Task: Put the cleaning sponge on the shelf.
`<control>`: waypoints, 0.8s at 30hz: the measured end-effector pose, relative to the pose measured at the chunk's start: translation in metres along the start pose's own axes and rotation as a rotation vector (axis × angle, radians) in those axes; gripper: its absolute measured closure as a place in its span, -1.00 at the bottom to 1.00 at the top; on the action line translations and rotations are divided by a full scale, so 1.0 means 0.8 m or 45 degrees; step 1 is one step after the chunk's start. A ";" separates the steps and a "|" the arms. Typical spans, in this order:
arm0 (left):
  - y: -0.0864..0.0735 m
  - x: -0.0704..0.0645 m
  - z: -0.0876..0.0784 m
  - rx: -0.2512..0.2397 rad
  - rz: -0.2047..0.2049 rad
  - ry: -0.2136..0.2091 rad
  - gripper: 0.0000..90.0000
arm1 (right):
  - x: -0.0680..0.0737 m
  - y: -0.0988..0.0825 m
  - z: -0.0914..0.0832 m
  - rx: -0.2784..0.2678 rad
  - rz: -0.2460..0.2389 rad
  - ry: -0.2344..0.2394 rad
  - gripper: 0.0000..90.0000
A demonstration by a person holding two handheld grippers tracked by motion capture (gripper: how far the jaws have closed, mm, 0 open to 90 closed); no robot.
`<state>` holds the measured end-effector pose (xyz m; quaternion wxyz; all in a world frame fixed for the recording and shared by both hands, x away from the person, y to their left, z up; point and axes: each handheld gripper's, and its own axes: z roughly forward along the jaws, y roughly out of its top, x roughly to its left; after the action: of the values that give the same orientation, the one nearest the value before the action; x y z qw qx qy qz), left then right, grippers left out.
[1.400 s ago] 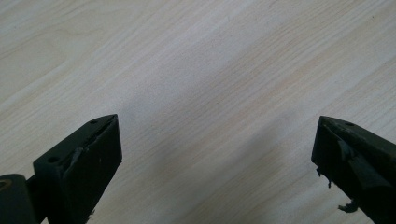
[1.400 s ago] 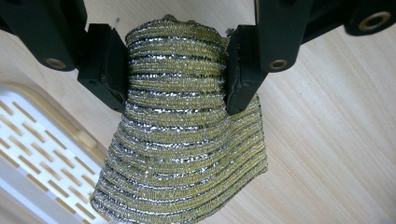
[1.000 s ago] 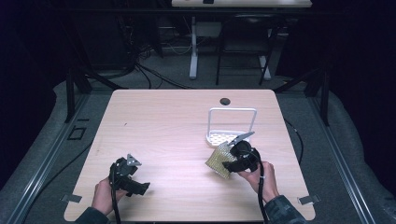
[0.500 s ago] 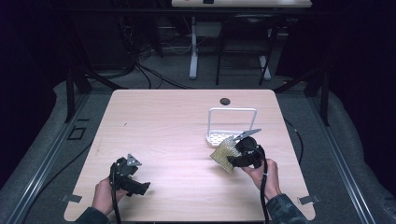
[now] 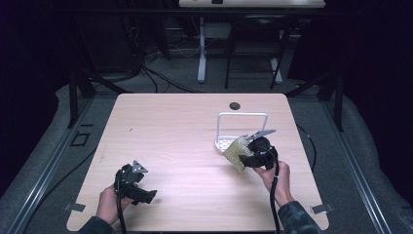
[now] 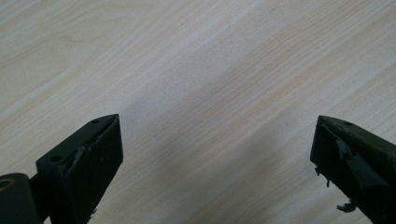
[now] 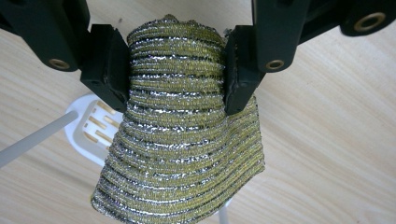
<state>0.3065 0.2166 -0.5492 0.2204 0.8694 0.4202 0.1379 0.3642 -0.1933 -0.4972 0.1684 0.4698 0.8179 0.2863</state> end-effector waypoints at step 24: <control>0.001 -0.002 0.000 -0.004 0.015 0.003 -0.95 | -0.015 0.024 0.030 -0.051 0.056 -0.120 0.03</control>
<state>0.3062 0.2150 -0.5488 0.2205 0.8715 0.4149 0.1407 0.3959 -0.1883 -0.5034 0.2098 0.4971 0.7927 0.2836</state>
